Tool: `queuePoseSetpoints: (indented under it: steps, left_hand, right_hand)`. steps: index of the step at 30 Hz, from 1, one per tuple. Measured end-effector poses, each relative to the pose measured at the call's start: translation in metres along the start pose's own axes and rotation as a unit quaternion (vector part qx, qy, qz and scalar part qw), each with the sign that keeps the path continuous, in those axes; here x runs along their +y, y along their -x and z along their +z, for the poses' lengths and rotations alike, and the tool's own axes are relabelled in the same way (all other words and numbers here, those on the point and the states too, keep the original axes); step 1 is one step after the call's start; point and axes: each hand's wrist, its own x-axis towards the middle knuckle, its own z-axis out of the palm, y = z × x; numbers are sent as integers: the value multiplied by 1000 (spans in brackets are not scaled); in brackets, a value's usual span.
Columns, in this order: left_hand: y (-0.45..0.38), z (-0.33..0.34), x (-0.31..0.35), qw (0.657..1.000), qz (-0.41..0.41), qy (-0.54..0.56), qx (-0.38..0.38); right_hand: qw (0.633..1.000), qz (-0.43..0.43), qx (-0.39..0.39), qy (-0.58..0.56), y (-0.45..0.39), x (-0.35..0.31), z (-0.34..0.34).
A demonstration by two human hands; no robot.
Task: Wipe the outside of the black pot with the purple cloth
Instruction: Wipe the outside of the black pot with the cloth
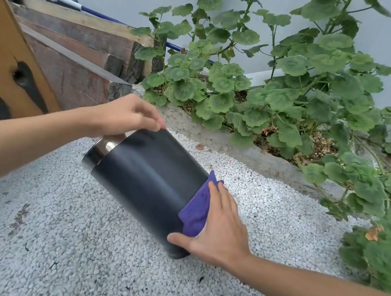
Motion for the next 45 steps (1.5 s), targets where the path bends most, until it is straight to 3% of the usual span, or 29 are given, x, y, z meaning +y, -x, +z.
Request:
queuePoseSetpoints:
  steps: [8, 13, 16, 24, 32, 38, 45]
  left_hand:
    - [20, -9, -17, 966, 157, -203, -15]
    - [19, 4, -14, 869, 199, -448, -67]
    - [4, 18, -6, 843, 183, -503, -54]
    - [-14, 29, -10, 862, 118, -494, -11]
    - [-34, 41, 17, 854, 131, -503, 23]
    - [-41, 40, 21, 855, 117, -506, 13]
    - [-31, 41, 15, 857, 91, -507, 4]
  right_hand:
    - [999, -38, -14, 5, -58, 9, -48]
    - [998, -54, -25, -28, -65, 24, -53]
    - [996, -57, -31, -63, -72, 30, -63]
    - [991, -69, -51, -102, -107, 27, -92]
    - [975, -88, -62, -195, -100, 54, -87]
    - [993, -109, -8, -44, -86, 37, -76]
    - [983, -127, 72, 112, -52, 13, -37]
